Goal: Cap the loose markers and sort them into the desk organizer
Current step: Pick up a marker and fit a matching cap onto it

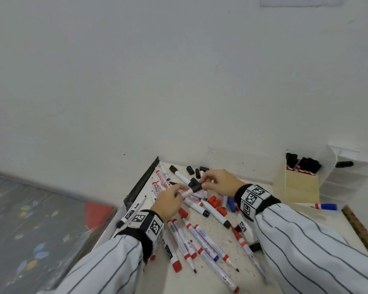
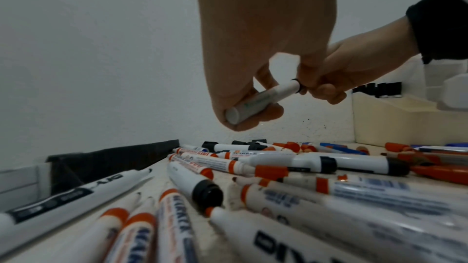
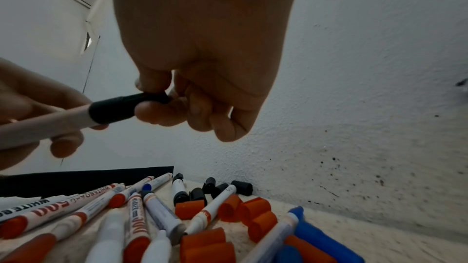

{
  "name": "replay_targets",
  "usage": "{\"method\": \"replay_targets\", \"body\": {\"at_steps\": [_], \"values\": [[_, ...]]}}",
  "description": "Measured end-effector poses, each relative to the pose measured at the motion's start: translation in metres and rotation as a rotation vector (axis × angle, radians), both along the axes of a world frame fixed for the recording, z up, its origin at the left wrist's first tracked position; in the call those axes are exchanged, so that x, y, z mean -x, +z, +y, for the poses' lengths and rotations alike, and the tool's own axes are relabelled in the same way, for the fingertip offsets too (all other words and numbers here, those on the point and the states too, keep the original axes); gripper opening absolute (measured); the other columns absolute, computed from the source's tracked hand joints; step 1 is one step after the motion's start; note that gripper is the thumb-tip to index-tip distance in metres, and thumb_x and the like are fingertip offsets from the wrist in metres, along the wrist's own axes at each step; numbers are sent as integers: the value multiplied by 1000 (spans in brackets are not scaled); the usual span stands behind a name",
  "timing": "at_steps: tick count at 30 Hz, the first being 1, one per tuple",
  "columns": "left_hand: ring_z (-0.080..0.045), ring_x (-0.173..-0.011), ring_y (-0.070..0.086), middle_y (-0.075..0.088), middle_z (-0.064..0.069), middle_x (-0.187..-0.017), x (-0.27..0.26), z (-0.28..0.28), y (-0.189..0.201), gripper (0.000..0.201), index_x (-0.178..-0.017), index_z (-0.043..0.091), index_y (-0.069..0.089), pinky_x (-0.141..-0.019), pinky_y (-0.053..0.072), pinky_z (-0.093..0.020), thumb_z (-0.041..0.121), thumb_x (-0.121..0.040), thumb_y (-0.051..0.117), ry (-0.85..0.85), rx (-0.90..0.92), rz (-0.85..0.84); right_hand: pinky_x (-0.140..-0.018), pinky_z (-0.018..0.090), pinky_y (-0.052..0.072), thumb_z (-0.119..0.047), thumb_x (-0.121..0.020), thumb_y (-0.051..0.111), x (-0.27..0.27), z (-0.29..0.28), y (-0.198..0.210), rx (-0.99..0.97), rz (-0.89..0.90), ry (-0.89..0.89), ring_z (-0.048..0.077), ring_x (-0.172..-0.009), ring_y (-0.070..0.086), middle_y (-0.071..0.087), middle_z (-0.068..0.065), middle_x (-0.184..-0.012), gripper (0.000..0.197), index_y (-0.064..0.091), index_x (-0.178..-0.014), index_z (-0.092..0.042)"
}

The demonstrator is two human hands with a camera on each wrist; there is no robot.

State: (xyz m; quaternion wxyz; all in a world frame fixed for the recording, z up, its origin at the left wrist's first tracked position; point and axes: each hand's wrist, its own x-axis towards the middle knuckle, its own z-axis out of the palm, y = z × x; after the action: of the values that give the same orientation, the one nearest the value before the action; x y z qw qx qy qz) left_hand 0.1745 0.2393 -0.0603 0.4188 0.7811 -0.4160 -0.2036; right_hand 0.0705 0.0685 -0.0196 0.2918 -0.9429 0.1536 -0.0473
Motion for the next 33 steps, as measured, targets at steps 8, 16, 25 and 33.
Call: {"method": "replay_targets", "body": {"at_steps": [8,16,25,33], "values": [[-12,-78,59,61,6,-91,29,-6,5,23,-111,17,63,-72,53,-23,19,-88,61,-67,53,-9,-72,22,43,-18,-90,57,38,0,3,-104,-26,-50,9,-73,52,59,-4,-81,15,65,-102,-12],[-17,-69,59,67,0,-92,44,-14,13,34,-126,18,59,-59,43,-16,20,-92,56,-163,-16,-97,-61,24,32,-34,-98,40,66,1,4,-79,80,-83,8,-56,38,43,-5,-61,38,47,-63,-22],[-11,-76,54,65,-4,-85,58,-25,16,26,-117,18,65,-69,41,-15,17,-92,57,-283,-42,25,-53,17,28,-28,-95,49,90,-7,3,-30,126,-24,5,-54,38,43,-7,-60,26,58,-72,-20],[-17,-118,49,51,-3,-134,64,-55,18,42,-132,22,50,-95,40,-32,33,-91,56,-194,-77,-20,-63,20,44,-24,-88,61,121,-26,34,-173,-50,-176,11,-66,54,61,1,-79,6,62,-91,-19]]}}
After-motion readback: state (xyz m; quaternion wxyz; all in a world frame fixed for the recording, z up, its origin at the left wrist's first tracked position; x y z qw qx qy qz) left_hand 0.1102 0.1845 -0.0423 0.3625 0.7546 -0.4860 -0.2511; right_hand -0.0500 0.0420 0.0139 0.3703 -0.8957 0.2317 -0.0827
